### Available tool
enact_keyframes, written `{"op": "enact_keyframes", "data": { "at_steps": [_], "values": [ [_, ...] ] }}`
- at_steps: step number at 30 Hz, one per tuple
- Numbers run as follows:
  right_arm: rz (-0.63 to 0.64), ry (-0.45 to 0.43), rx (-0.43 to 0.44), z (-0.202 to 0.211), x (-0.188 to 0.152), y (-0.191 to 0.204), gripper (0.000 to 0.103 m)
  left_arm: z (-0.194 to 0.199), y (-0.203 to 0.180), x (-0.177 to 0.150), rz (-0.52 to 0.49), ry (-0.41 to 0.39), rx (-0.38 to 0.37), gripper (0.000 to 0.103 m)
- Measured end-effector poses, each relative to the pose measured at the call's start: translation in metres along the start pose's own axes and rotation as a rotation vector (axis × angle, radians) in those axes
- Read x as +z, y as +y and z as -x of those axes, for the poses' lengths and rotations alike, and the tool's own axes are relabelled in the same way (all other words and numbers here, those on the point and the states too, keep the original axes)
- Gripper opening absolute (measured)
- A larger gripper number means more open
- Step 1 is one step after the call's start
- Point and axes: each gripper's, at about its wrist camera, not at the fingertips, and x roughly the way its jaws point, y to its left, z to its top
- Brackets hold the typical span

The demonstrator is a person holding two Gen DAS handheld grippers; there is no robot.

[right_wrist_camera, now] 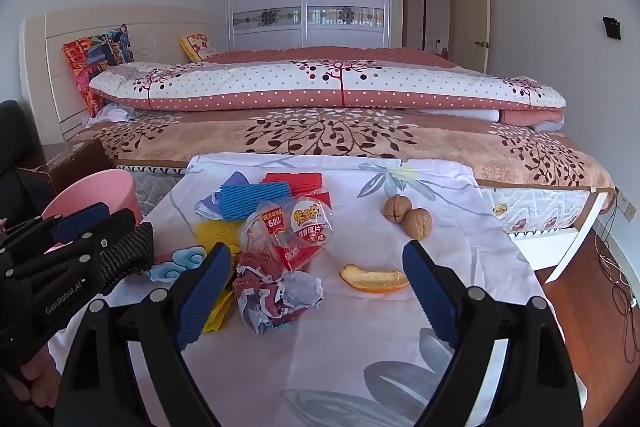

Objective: Collect trash
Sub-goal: 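Reach the left tool to the black mesh pad and grasp it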

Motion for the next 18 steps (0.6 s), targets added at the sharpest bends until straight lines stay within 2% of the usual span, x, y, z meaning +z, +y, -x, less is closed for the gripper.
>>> {"op": "enact_keyframes", "data": {
  "at_steps": [2,3,9,18],
  "values": [
    [-0.002,-0.005,0.0,0.001,0.0,-0.001,0.086,0.0,0.0,0.001,-0.01,-0.003,0.002,0.035],
    [-0.002,-0.007,0.0,0.002,0.0,-0.001,0.086,0.002,0.005,-0.002,0.03,-0.014,-0.001,0.035],
    [0.0,-0.001,0.002,0.005,0.0,-0.002,0.086,0.001,0.004,0.0,0.02,-0.01,0.036,0.035],
    [0.009,-0.006,0.0,0.0,-0.001,0.002,0.086,0.004,0.002,0.0,0.02,-0.011,0.028,0.035]
  ]
}}
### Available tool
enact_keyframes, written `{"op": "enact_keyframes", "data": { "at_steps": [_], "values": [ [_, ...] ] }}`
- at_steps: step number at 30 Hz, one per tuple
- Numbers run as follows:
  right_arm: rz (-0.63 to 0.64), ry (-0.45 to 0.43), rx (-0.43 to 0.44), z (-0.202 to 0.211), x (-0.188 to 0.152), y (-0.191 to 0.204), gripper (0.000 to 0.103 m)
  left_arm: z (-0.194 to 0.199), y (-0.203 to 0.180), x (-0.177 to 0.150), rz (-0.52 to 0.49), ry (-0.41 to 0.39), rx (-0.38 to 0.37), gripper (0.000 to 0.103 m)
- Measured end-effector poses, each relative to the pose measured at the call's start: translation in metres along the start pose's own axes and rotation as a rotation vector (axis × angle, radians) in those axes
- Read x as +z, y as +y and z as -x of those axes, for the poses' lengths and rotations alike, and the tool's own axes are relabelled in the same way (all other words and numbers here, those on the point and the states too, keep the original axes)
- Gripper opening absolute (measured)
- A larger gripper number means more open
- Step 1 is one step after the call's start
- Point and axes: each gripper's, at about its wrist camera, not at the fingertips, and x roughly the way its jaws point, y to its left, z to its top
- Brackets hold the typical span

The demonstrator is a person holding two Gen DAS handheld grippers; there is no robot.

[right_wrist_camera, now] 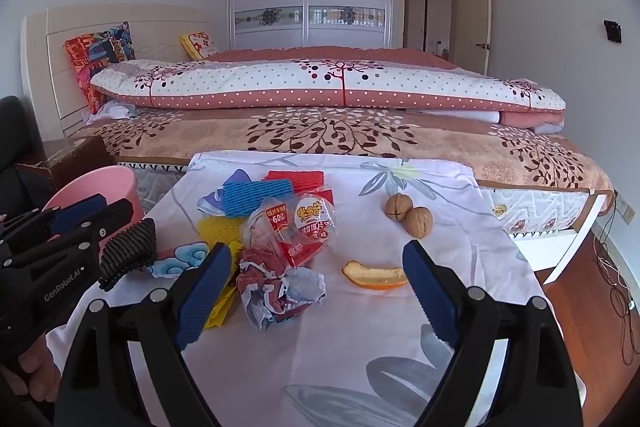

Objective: Collect trash
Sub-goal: 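Reach the left tool to the black mesh pad and grasp it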

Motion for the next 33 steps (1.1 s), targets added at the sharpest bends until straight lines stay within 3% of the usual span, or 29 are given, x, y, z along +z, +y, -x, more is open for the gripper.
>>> {"op": "enact_keyframes", "data": {
  "at_steps": [22,33],
  "values": [
    [-0.036,0.012,-0.025,-0.003,-0.005,-0.005,0.086,-0.003,0.006,-0.004,0.012,0.019,-0.019,0.035],
    [-0.05,0.081,-0.002,-0.014,-0.012,-0.008,0.083,0.001,0.006,-0.01,0.002,0.019,-0.046,0.035]
  ]
}}
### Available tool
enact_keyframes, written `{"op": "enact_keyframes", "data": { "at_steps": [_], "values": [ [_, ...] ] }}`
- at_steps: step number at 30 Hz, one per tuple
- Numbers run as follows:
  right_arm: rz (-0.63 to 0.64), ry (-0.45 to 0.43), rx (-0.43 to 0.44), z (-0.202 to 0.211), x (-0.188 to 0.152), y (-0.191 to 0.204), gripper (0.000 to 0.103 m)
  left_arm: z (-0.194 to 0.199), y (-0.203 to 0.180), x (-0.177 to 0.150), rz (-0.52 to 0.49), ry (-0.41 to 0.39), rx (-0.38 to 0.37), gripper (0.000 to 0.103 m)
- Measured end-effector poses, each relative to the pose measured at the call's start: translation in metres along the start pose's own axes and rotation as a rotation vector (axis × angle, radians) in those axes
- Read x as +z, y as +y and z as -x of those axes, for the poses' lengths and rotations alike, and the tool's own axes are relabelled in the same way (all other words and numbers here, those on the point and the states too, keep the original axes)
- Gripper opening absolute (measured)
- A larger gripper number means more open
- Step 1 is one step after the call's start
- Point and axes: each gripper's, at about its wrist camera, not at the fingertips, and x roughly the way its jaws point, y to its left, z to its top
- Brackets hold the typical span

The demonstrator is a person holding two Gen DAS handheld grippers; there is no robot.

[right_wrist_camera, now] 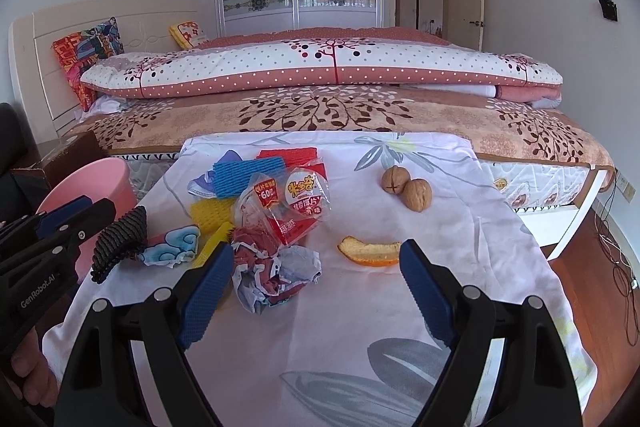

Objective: Collect trash
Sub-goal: 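Reach the left tool to the black mesh pad and grasp it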

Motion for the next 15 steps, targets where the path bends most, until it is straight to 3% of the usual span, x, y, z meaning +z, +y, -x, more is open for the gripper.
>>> {"op": "enact_keyframes", "data": {
  "at_steps": [15],
  "values": [
    [0.006,-0.003,0.042,0.001,-0.004,0.0,0.079,0.005,0.012,-0.012,0.011,0.024,-0.012,0.035]
  ]
}}
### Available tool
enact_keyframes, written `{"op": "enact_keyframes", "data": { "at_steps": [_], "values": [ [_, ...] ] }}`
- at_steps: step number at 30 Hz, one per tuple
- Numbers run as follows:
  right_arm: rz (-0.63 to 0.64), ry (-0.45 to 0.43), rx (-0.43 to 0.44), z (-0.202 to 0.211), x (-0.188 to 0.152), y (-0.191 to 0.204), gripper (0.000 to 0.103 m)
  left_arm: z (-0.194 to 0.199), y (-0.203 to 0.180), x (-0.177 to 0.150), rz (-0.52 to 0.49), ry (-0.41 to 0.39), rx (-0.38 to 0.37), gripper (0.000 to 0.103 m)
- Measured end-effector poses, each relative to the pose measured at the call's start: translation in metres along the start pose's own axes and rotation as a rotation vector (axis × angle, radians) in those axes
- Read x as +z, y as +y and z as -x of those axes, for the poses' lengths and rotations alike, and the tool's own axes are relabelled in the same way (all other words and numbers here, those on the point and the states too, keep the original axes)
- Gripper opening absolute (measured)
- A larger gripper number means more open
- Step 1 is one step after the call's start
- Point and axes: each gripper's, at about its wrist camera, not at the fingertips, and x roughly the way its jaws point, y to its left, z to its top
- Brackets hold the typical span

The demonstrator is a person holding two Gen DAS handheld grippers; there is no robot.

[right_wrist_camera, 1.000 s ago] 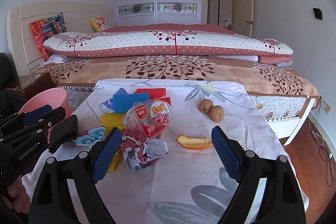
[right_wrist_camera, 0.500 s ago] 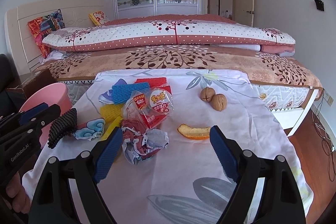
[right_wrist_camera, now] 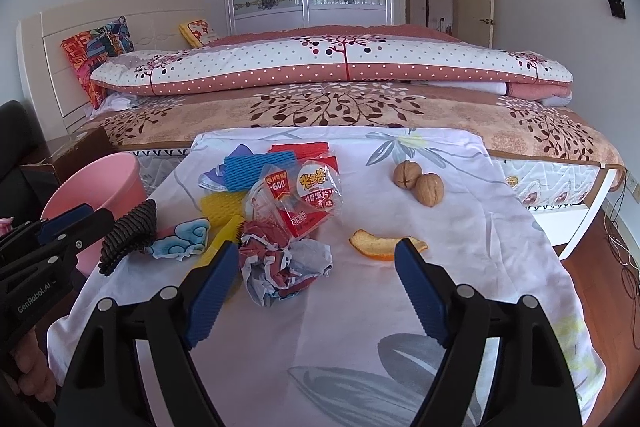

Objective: Collect trash
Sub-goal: 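Reach the left tool to the black mesh pad and grasp it, then lift the black pad with the left tool while the right tool grasps crumpled red-white paper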

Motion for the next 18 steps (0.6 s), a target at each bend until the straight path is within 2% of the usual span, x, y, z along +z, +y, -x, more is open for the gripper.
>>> {"op": "enact_keyframes", "data": {
  "at_steps": [10,12,18],
  "values": [
    [0.004,0.009,0.014,-0.002,0.0,0.001,0.079,-0.003,0.017,-0.005,0.058,0.038,0.019,0.035],
    [0.003,0.01,0.019,-0.003,-0.001,0.0,0.079,-0.005,0.02,-0.007,0.071,0.048,0.019,0.044],
    [-0.002,0.019,0.031,-0.006,-0.001,-0.001,0.079,-0.006,0.023,-0.011,0.066,0.064,0.032,0.044]
  ]
}}
